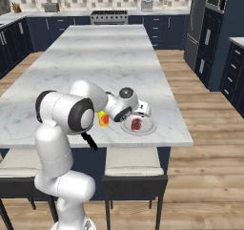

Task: Pick up the pan with the steak in it and place it on the dining table. Then place the steak on the plate.

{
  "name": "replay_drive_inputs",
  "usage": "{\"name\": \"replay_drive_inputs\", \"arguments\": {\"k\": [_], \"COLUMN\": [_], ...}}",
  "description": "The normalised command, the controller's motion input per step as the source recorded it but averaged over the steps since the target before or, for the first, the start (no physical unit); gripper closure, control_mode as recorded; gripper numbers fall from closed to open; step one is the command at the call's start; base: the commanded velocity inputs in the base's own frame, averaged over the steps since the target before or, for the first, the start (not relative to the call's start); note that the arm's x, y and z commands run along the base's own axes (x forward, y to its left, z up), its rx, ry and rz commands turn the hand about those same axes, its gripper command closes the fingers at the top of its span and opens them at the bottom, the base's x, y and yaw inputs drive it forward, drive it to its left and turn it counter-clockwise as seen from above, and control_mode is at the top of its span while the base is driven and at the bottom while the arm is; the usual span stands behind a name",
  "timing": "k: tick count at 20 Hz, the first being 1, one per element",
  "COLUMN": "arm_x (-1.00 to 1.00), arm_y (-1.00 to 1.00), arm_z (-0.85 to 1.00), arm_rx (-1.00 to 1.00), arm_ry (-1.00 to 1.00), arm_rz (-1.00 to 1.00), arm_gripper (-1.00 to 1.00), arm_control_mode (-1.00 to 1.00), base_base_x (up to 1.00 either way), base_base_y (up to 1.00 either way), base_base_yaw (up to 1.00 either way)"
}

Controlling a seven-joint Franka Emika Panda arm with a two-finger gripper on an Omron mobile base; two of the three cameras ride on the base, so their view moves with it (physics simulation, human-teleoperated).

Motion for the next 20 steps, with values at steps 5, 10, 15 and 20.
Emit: {"name": "replay_drive_inputs", "arguments": {"k": [5, 10, 15, 20], "arm_x": [-0.29, -0.57, -0.59, -0.32], "arm_y": [0.18, 0.07, 0.27, 0.18], "arm_z": [1.0, 0.61, 0.13, 0.11], "arm_rx": [0.05, 0.01, -0.06, -0.01], "arm_ry": [-0.1, -0.35, -0.37, -0.08], "arm_rz": [-0.04, 0.05, 0.04, 0.02], "arm_gripper": [-1.0, -1.0, -1.0, -1.0], "arm_control_mode": [-1.0, -1.0, -1.0, -1.0], "base_base_x": [0.0, 0.0, 0.0, 0.0], "base_base_y": [0.0, 0.0, 0.0, 0.0], "base_base_yaw": [0.0, 0.0, 0.0, 0.0]}}
